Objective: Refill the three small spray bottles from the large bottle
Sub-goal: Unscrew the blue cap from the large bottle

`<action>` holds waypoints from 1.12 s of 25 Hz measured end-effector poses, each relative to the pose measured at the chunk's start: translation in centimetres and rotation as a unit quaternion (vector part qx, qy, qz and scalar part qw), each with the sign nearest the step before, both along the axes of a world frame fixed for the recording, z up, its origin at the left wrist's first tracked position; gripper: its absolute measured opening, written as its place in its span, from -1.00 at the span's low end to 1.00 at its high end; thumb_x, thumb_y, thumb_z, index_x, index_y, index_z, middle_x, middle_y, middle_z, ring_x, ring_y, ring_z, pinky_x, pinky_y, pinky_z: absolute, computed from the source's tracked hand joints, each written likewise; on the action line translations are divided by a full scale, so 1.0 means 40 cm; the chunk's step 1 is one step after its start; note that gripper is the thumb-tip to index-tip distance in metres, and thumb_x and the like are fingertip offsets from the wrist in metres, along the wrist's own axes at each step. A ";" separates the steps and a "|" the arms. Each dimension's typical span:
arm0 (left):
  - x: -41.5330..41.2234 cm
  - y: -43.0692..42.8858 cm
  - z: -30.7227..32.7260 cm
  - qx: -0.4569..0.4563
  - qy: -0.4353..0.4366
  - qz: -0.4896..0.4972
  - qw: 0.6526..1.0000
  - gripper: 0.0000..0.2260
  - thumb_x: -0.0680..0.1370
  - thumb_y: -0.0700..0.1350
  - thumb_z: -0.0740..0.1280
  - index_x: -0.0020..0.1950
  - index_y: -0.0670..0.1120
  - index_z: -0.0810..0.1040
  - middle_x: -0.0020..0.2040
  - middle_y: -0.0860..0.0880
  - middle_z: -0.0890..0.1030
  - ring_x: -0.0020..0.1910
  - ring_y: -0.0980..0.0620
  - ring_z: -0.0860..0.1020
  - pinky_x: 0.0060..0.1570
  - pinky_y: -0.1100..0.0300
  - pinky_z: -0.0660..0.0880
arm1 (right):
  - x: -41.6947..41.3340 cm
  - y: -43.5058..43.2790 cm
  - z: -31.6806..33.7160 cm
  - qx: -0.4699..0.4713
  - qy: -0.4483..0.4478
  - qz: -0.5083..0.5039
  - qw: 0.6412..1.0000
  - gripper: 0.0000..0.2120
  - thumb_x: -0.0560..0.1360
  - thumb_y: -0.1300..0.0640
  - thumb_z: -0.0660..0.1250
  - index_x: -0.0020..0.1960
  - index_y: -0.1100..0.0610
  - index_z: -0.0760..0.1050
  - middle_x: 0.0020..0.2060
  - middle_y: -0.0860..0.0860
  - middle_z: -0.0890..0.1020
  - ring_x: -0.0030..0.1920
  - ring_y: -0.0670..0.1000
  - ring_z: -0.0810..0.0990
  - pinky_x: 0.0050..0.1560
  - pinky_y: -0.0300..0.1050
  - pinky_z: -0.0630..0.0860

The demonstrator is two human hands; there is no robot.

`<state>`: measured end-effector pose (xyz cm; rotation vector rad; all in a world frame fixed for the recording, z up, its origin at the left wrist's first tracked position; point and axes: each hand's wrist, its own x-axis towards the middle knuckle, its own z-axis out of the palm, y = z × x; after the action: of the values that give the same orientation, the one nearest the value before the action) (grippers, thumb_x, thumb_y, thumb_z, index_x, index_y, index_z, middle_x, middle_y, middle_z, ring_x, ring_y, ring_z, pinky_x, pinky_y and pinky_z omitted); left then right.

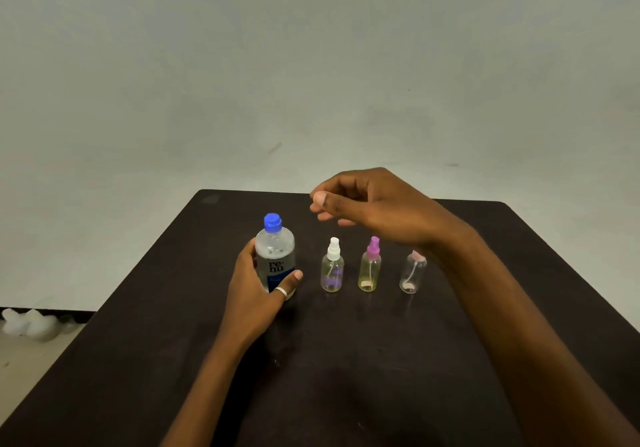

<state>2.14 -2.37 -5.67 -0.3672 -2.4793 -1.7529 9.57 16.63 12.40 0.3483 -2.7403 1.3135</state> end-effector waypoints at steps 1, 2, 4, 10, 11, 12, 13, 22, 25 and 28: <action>-0.003 0.000 -0.004 0.005 -0.001 -0.001 1.000 -0.21 0.42 0.05 0.55 0.54 0.12 0.20 0.46 0.10 0.39 0.38 0.09 0.42 0.30 0.17 0.40 | -0.007 -0.004 0.019 0.005 0.006 0.002 1.000 -0.73 0.56 -0.11 0.30 0.13 0.02 0.59 0.00 -0.08 0.70 0.04 -0.15 0.66 0.18 0.04 0.57; -0.006 0.000 -0.011 0.006 -0.004 -0.002 1.000 -0.23 0.43 0.02 0.55 0.53 0.11 0.21 0.44 0.10 0.41 0.37 0.08 0.44 0.29 0.17 0.42 | -0.017 -0.009 0.035 0.009 0.009 0.003 1.000 -0.72 0.57 -0.10 0.29 0.14 0.04 0.59 0.00 -0.08 0.70 0.03 -0.16 0.66 0.17 0.04 0.58; -0.013 -0.001 -0.025 -0.002 -0.010 0.002 1.000 -0.26 0.44 -0.01 0.55 0.52 0.06 0.25 0.42 0.07 0.45 0.37 0.04 0.47 0.31 0.12 0.45 | -0.040 -0.024 0.053 0.022 0.005 0.006 1.000 -0.72 0.57 -0.09 0.28 0.14 0.06 0.59 0.00 -0.09 0.70 0.01 -0.18 0.67 0.15 0.00 0.59; -0.013 0.002 -0.046 -0.003 -0.016 0.019 1.000 -0.33 0.43 -0.04 0.55 0.47 0.01 0.33 0.32 0.11 0.49 0.19 0.18 0.47 0.08 0.35 0.39 | -0.150 -0.094 0.015 0.203 0.011 0.016 0.979 -0.70 0.56 -0.12 0.28 0.12 0.04 0.63 -0.14 -0.17 0.65 -0.15 -0.20 0.61 -0.08 -0.26 0.50; -0.012 0.001 -0.047 -0.001 -0.016 0.021 1.000 -0.34 0.43 -0.04 0.56 0.46 0.02 0.34 0.29 0.13 0.49 0.17 0.21 0.46 0.04 0.40 0.37 | -0.170 -0.105 0.001 0.237 0.016 0.015 0.971 -0.70 0.56 -0.11 0.28 0.10 0.05 0.63 -0.14 -0.15 0.64 -0.12 -0.17 0.59 -0.10 -0.27 0.47; -0.013 0.000 -0.048 -0.001 -0.016 0.023 1.000 -0.35 0.43 -0.03 0.56 0.45 0.02 0.35 0.25 0.16 0.49 0.14 0.23 0.46 -0.01 0.44 0.37 | -0.191 -0.115 -0.014 0.264 0.020 0.010 0.964 -0.70 0.56 -0.10 0.28 0.09 0.07 0.64 -0.10 -0.11 0.67 -0.08 -0.13 0.60 -0.09 -0.24 0.49; -0.013 -0.001 -0.049 -0.001 -0.017 0.024 1.000 -0.36 0.43 -0.03 0.56 0.44 0.03 0.36 0.22 0.19 0.48 0.12 0.25 0.46 -0.06 0.47 0.36 | -0.209 -0.126 -0.029 0.286 0.023 0.002 0.958 -0.70 0.55 -0.10 0.29 0.06 0.08 0.65 -0.08 -0.06 0.68 -0.06 -0.07 0.61 -0.07 -0.20 0.53; -0.021 -0.008 -0.062 0.001 -0.019 0.013 1.000 -0.34 0.43 0.03 0.54 0.46 0.10 0.32 0.24 0.24 0.44 0.19 0.22 0.47 0.08 0.34 0.41 | -0.275 -0.189 -0.065 0.405 0.049 -0.046 0.912 -0.53 0.45 -0.19 0.40 -0.41 0.09 0.31 -0.44 -0.01 0.42 -0.41 -0.04 0.40 -0.37 -0.15 0.30; -0.022 -0.005 -0.062 0.002 -0.018 0.017 1.000 -0.35 0.43 0.02 0.54 0.45 0.10 0.33 0.23 0.24 0.45 0.18 0.23 0.47 0.01 0.41 0.38 | -0.285 -0.191 -0.061 0.422 0.035 -0.004 0.906 -0.63 0.46 -0.10 0.42 -0.34 0.13 0.42 -0.38 0.02 0.53 -0.34 0.00 0.49 -0.36 -0.17 0.35; -0.024 -0.004 -0.064 -0.001 -0.019 0.017 1.000 -0.34 0.43 0.03 0.54 0.46 0.09 0.33 0.25 0.20 0.47 0.18 0.23 0.47 0.00 0.42 0.38 | -0.292 -0.176 -0.056 0.412 0.017 0.054 0.910 -0.82 0.47 0.03 0.43 -0.04 0.13 0.63 -0.12 0.02 0.66 -0.13 0.00 0.59 -0.12 -0.14 0.53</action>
<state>1.16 -2.52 -8.22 -0.2922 -2.4979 -1.7606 -2.11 9.57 10.17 0.5590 -3.1260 0.0695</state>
